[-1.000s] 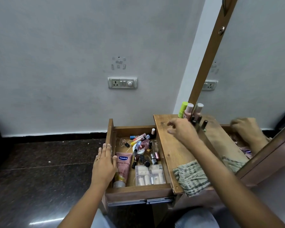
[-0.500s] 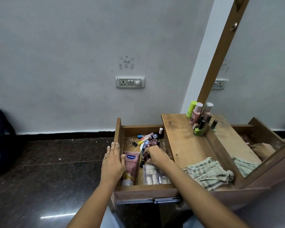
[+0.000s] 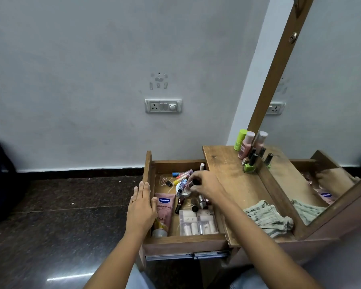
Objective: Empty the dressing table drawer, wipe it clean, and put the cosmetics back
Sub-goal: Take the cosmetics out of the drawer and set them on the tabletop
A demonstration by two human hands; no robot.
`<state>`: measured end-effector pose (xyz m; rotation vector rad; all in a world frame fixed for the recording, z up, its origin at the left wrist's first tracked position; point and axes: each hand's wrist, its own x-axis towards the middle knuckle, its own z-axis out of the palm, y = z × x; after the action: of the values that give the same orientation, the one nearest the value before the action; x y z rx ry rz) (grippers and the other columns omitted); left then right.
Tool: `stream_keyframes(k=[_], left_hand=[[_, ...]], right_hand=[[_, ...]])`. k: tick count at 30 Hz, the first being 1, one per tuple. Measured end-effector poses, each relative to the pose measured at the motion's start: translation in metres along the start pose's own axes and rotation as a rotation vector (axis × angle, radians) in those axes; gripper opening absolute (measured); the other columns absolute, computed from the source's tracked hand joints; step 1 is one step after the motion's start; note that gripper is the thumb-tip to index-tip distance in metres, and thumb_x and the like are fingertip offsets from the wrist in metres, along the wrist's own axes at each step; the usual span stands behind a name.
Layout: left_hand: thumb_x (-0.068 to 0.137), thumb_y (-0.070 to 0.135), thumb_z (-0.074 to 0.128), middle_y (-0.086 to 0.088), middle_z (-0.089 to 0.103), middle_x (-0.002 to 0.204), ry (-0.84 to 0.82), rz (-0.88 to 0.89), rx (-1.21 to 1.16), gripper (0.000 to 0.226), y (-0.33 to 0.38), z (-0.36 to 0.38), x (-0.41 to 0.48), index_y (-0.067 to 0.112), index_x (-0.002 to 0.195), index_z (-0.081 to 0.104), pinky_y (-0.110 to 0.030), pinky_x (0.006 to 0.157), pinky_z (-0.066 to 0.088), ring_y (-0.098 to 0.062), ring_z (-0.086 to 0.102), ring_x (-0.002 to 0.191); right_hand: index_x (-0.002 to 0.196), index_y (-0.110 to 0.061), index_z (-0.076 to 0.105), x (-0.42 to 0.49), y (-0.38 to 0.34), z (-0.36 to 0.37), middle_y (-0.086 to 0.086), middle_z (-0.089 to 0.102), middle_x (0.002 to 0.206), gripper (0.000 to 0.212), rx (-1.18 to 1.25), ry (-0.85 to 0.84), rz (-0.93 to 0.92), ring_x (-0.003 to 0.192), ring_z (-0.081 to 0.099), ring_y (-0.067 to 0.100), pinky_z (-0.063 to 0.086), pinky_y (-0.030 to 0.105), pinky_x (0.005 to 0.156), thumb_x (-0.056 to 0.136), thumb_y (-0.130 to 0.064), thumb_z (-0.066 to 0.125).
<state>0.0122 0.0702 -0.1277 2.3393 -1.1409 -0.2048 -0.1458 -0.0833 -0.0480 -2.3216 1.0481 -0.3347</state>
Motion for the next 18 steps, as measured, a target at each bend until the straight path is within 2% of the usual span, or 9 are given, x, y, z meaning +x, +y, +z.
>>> stream_keyframes(k=[2,4,7,10,14,18], left_hand=[[0.102,0.038,0.033,-0.002,0.011,0.161,0.005,0.003,-0.001,0.059,0.0,0.001,0.0,0.017,0.154,0.016,-0.038,0.118,0.016,-0.02,0.006,0.149],[0.102,0.038,0.034,-0.002,0.012,0.161,0.011,0.005,-0.004,0.059,-0.001,0.002,0.0,0.017,0.154,0.017,-0.038,0.118,0.016,-0.02,0.007,0.149],[0.102,0.038,0.035,-0.003,0.014,0.161,0.018,0.015,-0.012,0.059,-0.003,0.004,0.001,0.016,0.154,0.019,-0.04,0.118,0.018,-0.021,0.008,0.149],[0.101,0.038,0.036,-0.003,0.015,0.161,0.023,0.021,-0.006,0.059,-0.004,0.005,0.002,0.015,0.153,0.019,-0.041,0.118,0.019,-0.022,0.01,0.149],[0.101,0.038,0.036,-0.004,0.015,0.161,0.021,0.022,-0.003,0.059,-0.005,0.006,0.002,0.015,0.153,0.019,-0.04,0.118,0.018,-0.021,0.009,0.149],[0.101,0.037,0.036,-0.003,0.015,0.161,0.018,0.021,-0.004,0.059,-0.005,0.004,0.001,0.015,0.153,0.02,-0.041,0.118,0.019,-0.021,0.009,0.149]], right_hand=[[0.097,-0.017,0.072,-0.005,0.0,-0.023,-0.005,0.068,0.093,0.025,0.054,0.089,0.013,0.084,0.061,0.006,0.042,0.006,0.067,0.074,-0.007,0.076],[0.093,-0.019,0.071,-0.009,0.005,-0.043,-0.006,0.069,0.089,0.024,0.095,0.201,0.036,0.081,0.062,0.006,0.042,0.006,0.067,0.072,-0.007,0.077],[0.087,-0.018,0.068,-0.018,0.019,-0.07,-0.003,0.07,0.086,0.023,0.122,0.367,0.099,0.08,0.064,0.01,0.051,0.019,0.076,0.07,-0.009,0.081],[0.09,-0.019,0.064,-0.03,0.037,-0.089,-0.004,0.068,0.086,0.022,0.096,0.482,0.217,0.082,0.063,0.011,0.053,0.027,0.077,0.074,-0.011,0.077],[0.104,-0.014,0.062,-0.041,0.06,-0.097,0.004,0.067,0.096,0.026,0.001,0.569,0.343,0.086,0.061,0.017,0.049,0.027,0.075,0.08,-0.011,0.07],[0.106,-0.011,0.058,-0.045,0.071,-0.097,0.011,0.067,0.097,0.024,-0.116,0.592,0.384,0.084,0.064,0.027,0.051,0.031,0.068,0.083,-0.012,0.067]])
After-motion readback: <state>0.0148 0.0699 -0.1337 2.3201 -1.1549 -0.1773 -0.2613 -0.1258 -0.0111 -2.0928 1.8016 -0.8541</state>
